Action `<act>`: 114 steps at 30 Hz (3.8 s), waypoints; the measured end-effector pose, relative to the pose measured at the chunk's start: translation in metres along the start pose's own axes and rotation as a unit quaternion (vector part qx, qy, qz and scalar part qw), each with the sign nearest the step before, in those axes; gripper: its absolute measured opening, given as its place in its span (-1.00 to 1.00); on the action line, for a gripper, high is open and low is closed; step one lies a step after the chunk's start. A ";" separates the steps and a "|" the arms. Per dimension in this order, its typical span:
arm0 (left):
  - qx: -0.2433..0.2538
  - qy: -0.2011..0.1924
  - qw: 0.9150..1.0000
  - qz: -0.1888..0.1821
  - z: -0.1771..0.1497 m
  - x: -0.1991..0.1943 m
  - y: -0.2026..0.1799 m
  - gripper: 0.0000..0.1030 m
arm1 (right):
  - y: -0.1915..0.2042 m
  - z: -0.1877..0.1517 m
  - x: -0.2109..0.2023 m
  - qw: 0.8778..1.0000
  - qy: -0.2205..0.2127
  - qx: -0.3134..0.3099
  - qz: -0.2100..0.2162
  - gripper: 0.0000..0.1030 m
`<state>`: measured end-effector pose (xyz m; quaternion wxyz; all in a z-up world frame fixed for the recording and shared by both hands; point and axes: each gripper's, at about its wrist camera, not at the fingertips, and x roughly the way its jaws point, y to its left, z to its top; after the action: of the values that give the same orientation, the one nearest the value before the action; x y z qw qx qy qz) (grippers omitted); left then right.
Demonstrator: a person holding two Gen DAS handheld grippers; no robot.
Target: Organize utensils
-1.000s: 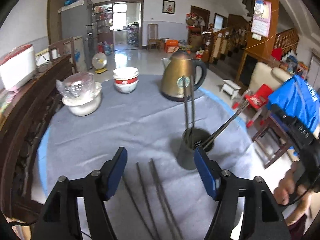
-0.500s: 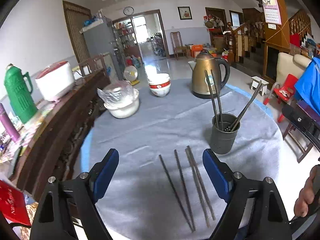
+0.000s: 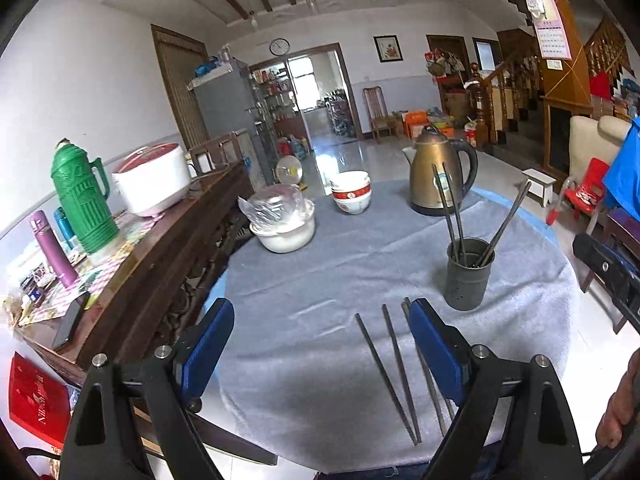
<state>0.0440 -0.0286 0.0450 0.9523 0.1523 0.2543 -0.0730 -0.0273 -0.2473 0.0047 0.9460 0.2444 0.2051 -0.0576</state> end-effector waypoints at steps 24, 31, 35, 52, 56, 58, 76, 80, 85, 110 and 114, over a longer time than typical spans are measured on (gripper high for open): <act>-0.014 0.058 0.998 -0.018 -0.049 0.000 -0.001 0.82 | 0.023 -0.046 0.000 0.997 0.075 -0.019 0.026 0.30; -0.029 0.045 0.999 -0.005 -0.047 -0.004 0.009 0.82 | 0.027 -0.051 0.003 0.996 0.082 -0.020 0.031 0.29; -0.038 0.049 0.998 -0.005 -0.049 -0.001 0.012 0.82 | 0.028 -0.056 0.006 0.995 0.090 -0.022 0.032 0.29; -0.060 0.060 0.996 -0.009 -0.053 0.008 0.016 0.82 | 0.025 -0.069 0.010 0.993 0.110 -0.024 0.019 0.29; -0.058 0.064 0.996 -0.010 -0.056 0.009 0.014 0.82 | 0.021 -0.069 0.010 0.994 0.108 -0.017 0.016 0.29; -0.054 0.066 0.996 -0.009 -0.059 0.010 0.013 0.82 | 0.020 -0.069 0.013 0.994 0.110 -0.013 0.016 0.29; -0.087 0.094 0.992 0.000 -0.079 0.024 0.040 0.82 | 0.029 -0.078 0.025 0.992 0.127 -0.022 0.008 0.29; -0.086 0.095 0.992 -0.001 -0.080 0.026 0.042 0.82 | 0.027 -0.079 0.028 0.991 0.130 -0.019 0.006 0.29; -0.092 0.105 0.990 -0.013 -0.078 0.038 0.045 0.82 | 0.019 -0.074 0.040 0.991 0.134 -0.012 -0.005 0.29; -0.108 0.229 0.963 -0.098 -0.093 0.168 0.015 0.82 | -0.041 -0.083 0.217 0.974 0.213 0.078 0.020 -0.23; -0.101 0.244 0.959 -0.103 -0.097 0.183 0.004 0.82 | -0.043 -0.086 0.235 0.972 0.214 0.092 0.031 -0.23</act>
<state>0.1574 -0.0040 -0.1269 0.8591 0.0414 0.4990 -0.1056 0.1462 -0.2453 -0.1809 0.8550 0.3428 0.3891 0.0066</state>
